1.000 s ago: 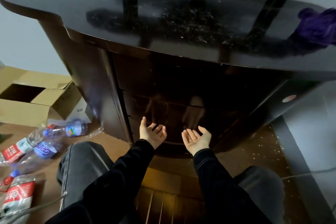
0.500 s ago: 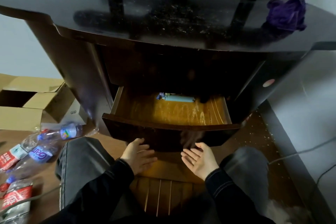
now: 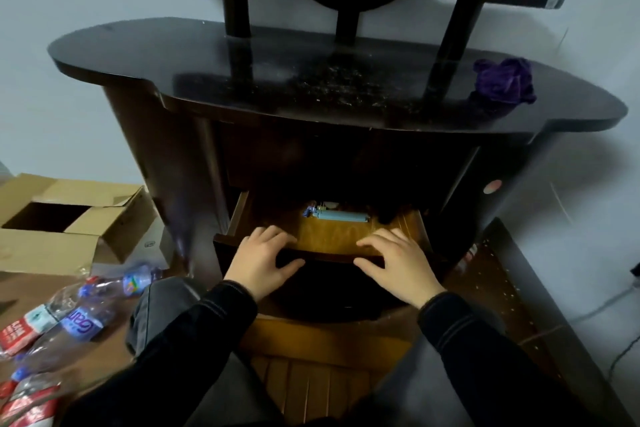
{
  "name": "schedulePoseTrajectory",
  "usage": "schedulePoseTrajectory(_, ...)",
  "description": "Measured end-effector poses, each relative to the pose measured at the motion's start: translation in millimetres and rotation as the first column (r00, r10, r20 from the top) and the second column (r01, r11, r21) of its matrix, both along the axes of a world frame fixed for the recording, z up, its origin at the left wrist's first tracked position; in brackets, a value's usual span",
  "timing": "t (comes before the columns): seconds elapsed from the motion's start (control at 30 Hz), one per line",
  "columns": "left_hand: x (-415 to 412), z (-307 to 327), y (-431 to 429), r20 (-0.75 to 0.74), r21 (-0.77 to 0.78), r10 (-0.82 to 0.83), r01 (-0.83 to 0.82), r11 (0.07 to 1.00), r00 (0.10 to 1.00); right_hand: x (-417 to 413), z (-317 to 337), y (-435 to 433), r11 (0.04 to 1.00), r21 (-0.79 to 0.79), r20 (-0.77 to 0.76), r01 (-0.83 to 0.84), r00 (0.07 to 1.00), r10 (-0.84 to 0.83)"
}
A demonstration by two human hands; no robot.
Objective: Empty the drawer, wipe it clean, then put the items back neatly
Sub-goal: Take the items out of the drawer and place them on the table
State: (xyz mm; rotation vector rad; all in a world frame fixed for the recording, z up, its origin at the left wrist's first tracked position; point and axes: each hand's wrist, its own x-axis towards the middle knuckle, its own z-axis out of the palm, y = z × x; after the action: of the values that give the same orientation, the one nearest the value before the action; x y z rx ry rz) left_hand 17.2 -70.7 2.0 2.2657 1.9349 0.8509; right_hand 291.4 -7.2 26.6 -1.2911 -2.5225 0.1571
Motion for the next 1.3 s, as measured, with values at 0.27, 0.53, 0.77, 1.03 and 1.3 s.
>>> schedulePoseTrajectory(0.27,-4.8,-9.9,20.3,-0.142,-0.063,-0.058,0.049,0.997,0.988,0.6,-20.3,18.1,0.997,-0.007,0.134,-0.076,0.988,0.077)
schedulePoseTrajectory(0.53,-1.7,-5.4,-1.9,-0.146,-0.083,-0.149,0.138,0.987,0.978,8.3,-22.6,-12.2,0.993,0.001,0.091,-0.119,0.989,0.119)
schedulePoseTrajectory(0.77,6.3,10.7,-60.8,-0.109,-0.152,-0.282,0.264,0.952,0.953,24.1,-17.0,-72.4,0.983,-0.065,0.052,-0.171,0.983,0.175)
schedulePoseTrajectory(1.03,9.6,1.4,-100.8,-0.104,-0.317,-0.368,0.320,0.893,0.924,40.4,-27.7,-112.6,0.940,-0.232,0.019,-0.249,0.965,0.261)
schedulePoseTrajectory(1.3,22.1,8.5,-63.1,0.079,-0.615,-0.384,0.348,0.708,0.920,38.3,-26.6,-94.3,0.869,-0.430,0.029,-0.246,0.958,0.285)
